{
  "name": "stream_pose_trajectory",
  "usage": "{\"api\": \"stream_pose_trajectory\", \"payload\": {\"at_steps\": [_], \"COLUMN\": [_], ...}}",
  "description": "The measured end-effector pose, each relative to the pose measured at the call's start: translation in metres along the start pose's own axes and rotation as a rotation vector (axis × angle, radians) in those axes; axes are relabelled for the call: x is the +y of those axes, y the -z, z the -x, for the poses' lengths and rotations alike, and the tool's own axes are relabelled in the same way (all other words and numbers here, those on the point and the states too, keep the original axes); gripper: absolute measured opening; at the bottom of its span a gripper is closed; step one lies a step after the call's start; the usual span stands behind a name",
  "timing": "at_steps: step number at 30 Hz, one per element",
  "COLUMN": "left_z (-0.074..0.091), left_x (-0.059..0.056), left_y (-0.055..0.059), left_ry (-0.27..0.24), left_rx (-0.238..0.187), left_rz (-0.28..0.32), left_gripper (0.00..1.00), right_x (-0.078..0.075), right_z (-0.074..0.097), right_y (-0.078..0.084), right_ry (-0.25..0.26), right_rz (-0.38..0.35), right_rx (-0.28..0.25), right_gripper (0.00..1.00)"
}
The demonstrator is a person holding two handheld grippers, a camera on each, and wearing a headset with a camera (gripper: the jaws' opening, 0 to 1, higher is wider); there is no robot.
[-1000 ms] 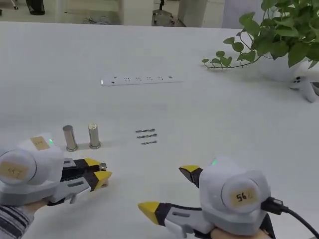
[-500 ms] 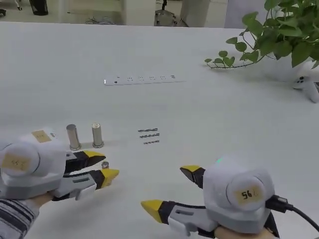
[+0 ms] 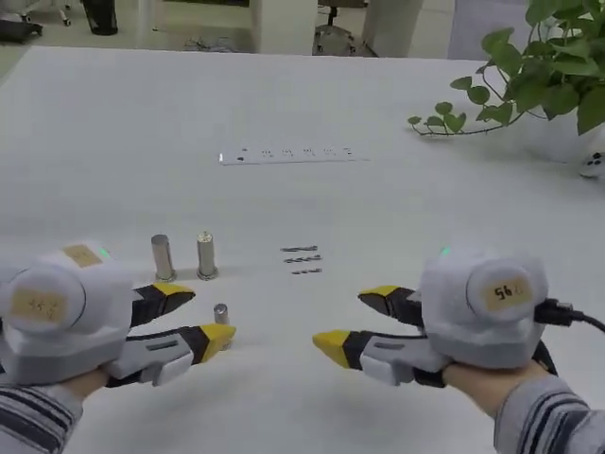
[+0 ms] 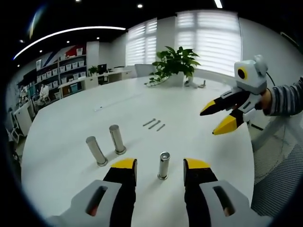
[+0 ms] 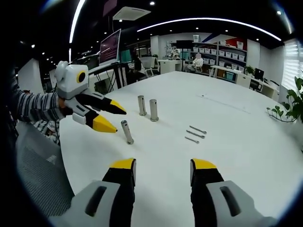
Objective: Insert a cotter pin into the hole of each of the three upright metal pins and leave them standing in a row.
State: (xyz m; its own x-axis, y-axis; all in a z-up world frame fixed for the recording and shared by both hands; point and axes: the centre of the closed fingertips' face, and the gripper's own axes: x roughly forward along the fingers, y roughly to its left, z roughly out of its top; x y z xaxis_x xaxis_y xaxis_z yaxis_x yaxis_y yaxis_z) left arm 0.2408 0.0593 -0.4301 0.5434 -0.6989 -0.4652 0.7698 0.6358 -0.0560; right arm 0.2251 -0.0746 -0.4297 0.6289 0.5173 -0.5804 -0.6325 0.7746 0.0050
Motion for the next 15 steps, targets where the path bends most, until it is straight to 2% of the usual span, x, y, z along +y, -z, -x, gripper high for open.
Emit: {"api": "stream_pose_trajectory", "payload": {"at_steps": [2,4,9,13,15], "left_z": [0.004,0.007,0.015,0.021,0.022], "left_x": [0.002,0.002,0.002,0.004,0.006], "left_y": [-0.002,-0.003,-0.002,0.001,0.002], "left_ry": [-0.021,-0.035,-0.067,-0.102,-0.107], "left_rx": [-0.010,-0.008,-0.001,0.002,0.002], "left_rz": [0.016,0.020,0.040,0.064,0.068], "left_gripper": [0.39,0.42,0.50,0.56,0.58], "right_x": [-0.009,-0.014,-0.031,-0.039,-0.043], "right_z": [-0.002,-0.004,-0.012,-0.022,-0.028], "right_y": [-0.002,-0.001,-0.015,-0.019,-0.021], "right_ry": [-0.004,-0.031,-0.031,-0.071,-0.075], "right_rz": [0.017,0.031,0.077,0.134,0.156], "right_rx": [0.034,0.083,0.096,0.149,0.162], "right_gripper": [0.39,0.36,0.31,0.28,0.27]}}
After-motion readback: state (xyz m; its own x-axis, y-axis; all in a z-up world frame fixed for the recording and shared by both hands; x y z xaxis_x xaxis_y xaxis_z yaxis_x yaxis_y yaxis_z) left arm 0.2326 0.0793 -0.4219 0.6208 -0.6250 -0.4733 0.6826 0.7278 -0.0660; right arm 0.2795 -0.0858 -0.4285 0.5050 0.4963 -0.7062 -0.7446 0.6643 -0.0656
